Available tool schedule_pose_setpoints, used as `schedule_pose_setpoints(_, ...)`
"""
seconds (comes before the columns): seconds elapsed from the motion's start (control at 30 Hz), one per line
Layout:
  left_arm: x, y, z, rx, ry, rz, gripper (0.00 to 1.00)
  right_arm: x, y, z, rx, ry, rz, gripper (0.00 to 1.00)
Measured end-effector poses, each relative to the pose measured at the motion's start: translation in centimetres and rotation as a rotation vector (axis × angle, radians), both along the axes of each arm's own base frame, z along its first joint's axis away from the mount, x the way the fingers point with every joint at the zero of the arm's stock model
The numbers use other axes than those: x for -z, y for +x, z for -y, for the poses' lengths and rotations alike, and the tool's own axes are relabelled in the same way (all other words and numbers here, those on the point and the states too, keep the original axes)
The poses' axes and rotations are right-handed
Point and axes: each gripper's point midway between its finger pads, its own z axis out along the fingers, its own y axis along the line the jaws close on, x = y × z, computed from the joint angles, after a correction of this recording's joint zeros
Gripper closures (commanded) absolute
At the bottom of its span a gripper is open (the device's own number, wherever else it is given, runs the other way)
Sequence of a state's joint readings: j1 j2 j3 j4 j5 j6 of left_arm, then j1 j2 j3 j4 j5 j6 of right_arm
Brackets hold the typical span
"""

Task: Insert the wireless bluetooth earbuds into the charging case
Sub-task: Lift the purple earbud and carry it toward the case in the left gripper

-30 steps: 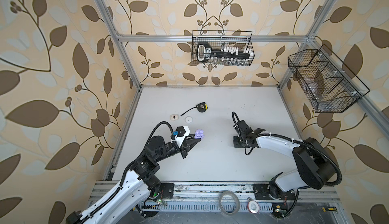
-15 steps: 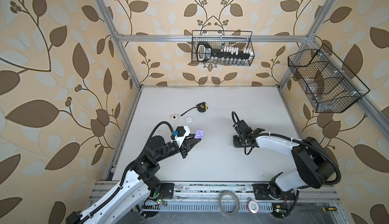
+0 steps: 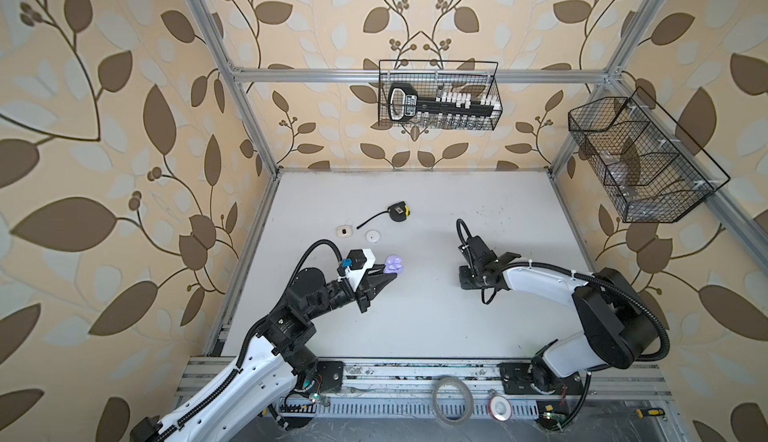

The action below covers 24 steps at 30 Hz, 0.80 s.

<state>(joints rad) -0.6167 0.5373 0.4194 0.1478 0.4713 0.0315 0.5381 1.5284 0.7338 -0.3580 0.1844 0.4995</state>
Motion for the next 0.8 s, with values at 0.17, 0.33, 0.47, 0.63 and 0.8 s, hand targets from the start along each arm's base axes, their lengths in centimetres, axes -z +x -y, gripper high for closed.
schedule_pose_setpoints(0.17,0.1,0.0,0.0,0.000,0.001,-0.002,1.00,-0.1,0.0,-0.1,0.001,-0.001,0.005,0.86)
schedule_pose_setpoints(0.33,0.0,-0.1,0.0,0.000,-0.001,0.002,1.00,-2.3,-0.5,-0.8,0.001,0.025,0.052,0.88)
schedule_pose_setpoints(0.47,-0.4,-0.2,-0.2,0.000,-0.007,0.016,1.00,-7.7,-0.5,-2.5,0.004,0.129,0.203,0.88)
schedule_pose_setpoints(0.63,-1.2,-0.9,-0.8,-0.008,-0.054,0.083,1.00,-16.4,-1.9,-7.4,-0.053,0.319,0.416,0.88)
schedule_pose_setpoints(0.8,-1.5,-2.1,-2.0,-0.025,-0.121,0.174,1.00,-25.1,-6.0,-13.0,-0.167,0.526,0.592,0.90)
